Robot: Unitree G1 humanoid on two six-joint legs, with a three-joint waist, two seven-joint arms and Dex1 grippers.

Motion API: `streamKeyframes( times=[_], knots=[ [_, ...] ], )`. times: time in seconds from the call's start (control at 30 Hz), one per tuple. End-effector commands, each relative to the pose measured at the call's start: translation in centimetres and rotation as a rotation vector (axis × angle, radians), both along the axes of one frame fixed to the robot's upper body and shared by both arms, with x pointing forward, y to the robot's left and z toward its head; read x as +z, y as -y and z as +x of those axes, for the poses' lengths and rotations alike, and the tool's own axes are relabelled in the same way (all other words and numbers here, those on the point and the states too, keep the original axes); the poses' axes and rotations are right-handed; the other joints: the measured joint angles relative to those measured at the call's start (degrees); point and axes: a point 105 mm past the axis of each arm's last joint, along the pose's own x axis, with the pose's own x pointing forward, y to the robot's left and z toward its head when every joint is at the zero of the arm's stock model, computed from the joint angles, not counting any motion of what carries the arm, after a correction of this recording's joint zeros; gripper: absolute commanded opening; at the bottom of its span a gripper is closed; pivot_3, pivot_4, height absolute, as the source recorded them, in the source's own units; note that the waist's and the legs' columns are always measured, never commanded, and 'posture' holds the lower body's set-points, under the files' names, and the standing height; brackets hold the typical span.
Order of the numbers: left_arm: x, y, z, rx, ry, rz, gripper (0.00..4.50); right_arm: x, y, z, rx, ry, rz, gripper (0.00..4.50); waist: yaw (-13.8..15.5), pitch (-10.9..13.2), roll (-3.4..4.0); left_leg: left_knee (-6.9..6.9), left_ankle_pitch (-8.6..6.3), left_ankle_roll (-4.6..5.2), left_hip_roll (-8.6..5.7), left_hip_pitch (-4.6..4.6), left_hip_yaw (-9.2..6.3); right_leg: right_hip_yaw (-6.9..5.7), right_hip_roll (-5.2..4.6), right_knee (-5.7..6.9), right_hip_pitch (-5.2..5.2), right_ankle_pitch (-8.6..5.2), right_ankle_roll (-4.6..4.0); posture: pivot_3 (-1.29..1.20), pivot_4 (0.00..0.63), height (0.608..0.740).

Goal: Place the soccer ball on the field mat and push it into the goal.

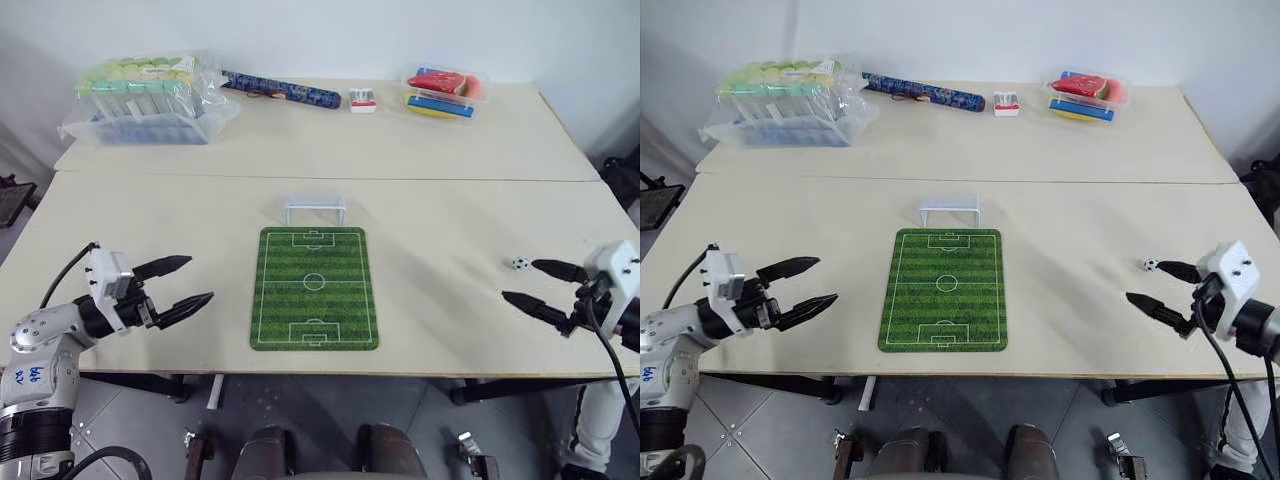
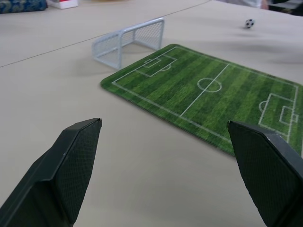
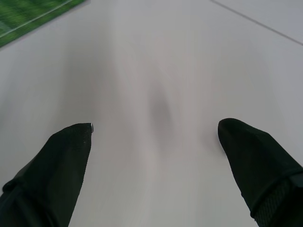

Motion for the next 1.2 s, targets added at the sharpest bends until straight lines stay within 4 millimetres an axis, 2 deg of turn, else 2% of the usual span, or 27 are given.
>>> streamKeyframes(
  times=[0.03,0.13,0.3,0.53,0.63,0.73,0.93,0.97,1.03,1.2],
  knots=[
    [1.2,2.6,-0.1,-0.086,0.048,-0.029,4.5,0.1,1.5,2.0,-0.088,0.011,-0.018,4.45,-0.1,0.0,0.0,0.01,0.0,0.0,0.0,0.0,0.0,0.0,0.0,0.01,0.01,0.0,0.0,0.0,0.15,0.74],
    [1.3,4.4,-0.1,-0.138,0.062,-0.046,4.5,-1.0,2.3,3.9,-0.142,0.008,-0.024,4.45,0.0,0.0,0.04,0.05,0.0,0.0,0.0,0.0,0.04,0.04,0.0,0.03,0.0,0.0,0.0,0.0,0.15,0.74],
    [1.2,5.2,-0.3,-0.159,0.07,-0.058,4.5,-2.8,2.9,5.7,-0.201,-0.021,-0.009,4.45,-0.2,0.0,0.06,0.02,0.01,-0.01,0.01,-0.02,0.02,0.0,0.04,0.02,-0.03,0.0,0.0,0.0,0.15,0.74],
    [1.1,5.2,-0.8,-0.154,0.073,-0.07,4.5,-4.5,3.0,5.6,-0.195,-0.072,0.002,4.45,-0.2,0.1,0.11,0.05,0.01,-0.01,0.03,-0.02,0.02,0.02,0.04,0.02,0.0,0.0,0.0,0.0,0.15,0.74],
    [0.9,4.8,-0.9,-0.148,0.066,-0.067,4.5,-4.9,3.1,5.5,-0.208,-0.092,0.019,3.87,-0.1,0.1,0.1,0.05,0.01,-0.01,0.04,-0.02,0.0,0.01,0.04,0.02,0.01,0.0,0.0,0.0,0.15,0.74],
    [0.8,4.4,-0.9,-0.144,0.06,-0.064,4.5,-5.1,3.0,5.3,-0.203,-0.11,0.039,2.95,0.0,0.1,0.1,0.08,0.01,-0.01,0.03,-0.02,-0.02,0.01,0.03,0.01,0.06,0.0,0.0,0.0,0.15,0.74],
    [0.8,3.5,-0.8,-0.144,0.038,-0.084,4.5,-4.2,3.2,4.9,-0.213,-0.09,0.069,0.86,0.1,0.1,0.1,0.08,0.01,-0.01,0.02,-0.02,-0.05,-0.01,0.03,0.01,0.07,0.0,0.0,0.0,0.15,0.74],
    [0.8,3.4,-0.8,-0.146,0.035,-0.088,4.5,-4.0,3.1,4.9,-0.207,-0.086,0.07,0.85,0.1,0.1,0.1,0.08,0.01,-0.01,0.02,-0.02,-0.06,-0.02,0.03,0.01,0.07,0.0,0.0,0.0,0.15,0.74],
    [0.7,3.1,-0.9,-0.158,0.023,-0.089,4.5,-3.1,1.5,4.6,-0.127,-0.065,0.06,0.85,0.1,0.1,0.1,0.08,0.01,-0.01,0.03,-0.03,-0.1,-0.04,0.03,0.01,0.07,0.0,0.0,0.0,0.15,0.74],
    [-0.3,2.6,-1.4,-0.219,-0.007,-0.044,4.5,-1.3,-6.6,2.7,0.231,-0.093,-0.013,0.85,-0.4,0.1,0.17,0.05,0.01,-0.02,0.05,-0.04,-0.01,0.0,0.05,0.02,-0.02,0.0,0.0,0.0,0.15,0.74]
  ],
)
